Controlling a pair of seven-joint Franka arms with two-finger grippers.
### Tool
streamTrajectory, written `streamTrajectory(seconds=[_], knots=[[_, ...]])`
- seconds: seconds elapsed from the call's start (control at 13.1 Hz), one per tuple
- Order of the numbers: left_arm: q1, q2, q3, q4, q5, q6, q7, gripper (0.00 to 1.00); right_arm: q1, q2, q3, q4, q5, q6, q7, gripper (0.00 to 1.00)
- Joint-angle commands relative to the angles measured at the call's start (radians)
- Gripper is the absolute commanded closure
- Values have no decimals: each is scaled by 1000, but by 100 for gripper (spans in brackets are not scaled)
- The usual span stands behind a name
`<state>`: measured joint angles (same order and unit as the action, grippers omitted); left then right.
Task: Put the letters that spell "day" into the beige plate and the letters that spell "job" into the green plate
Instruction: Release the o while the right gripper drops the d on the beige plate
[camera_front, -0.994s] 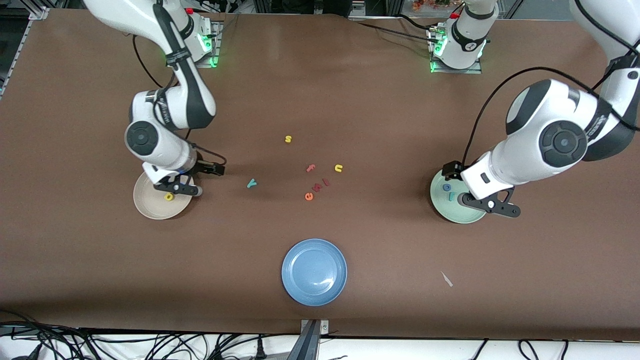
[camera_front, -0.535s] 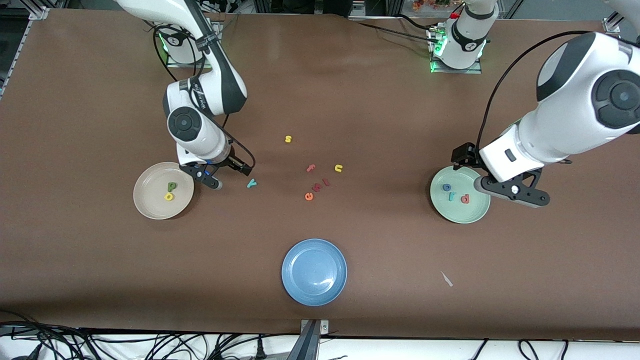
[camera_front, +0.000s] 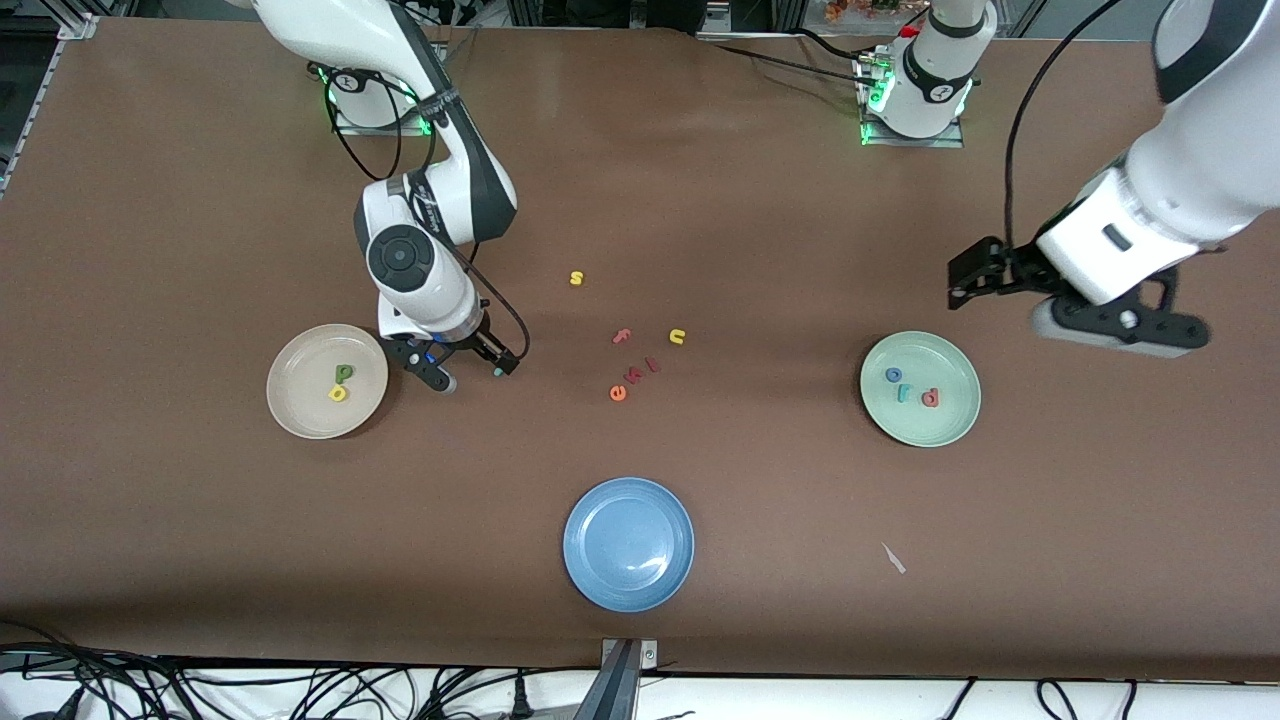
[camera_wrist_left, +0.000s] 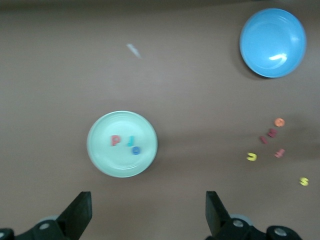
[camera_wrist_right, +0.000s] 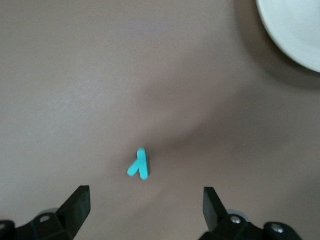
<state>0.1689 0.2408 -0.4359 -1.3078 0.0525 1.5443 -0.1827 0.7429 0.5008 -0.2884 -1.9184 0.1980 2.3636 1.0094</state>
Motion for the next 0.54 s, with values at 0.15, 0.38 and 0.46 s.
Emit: streamTrajectory(seconds=[0.15,0.38,0.46], knots=[[-198,-121,302,-112,-48,8,26,0,9,56,2,27,75,58,28,0],[-275,-202,382,-263,-69,34,60,0,12,71,2,12,110,103,29,0],[-272,-199,382,-280,-75,37,66,0,12,73,3,6,129,112,29,0]])
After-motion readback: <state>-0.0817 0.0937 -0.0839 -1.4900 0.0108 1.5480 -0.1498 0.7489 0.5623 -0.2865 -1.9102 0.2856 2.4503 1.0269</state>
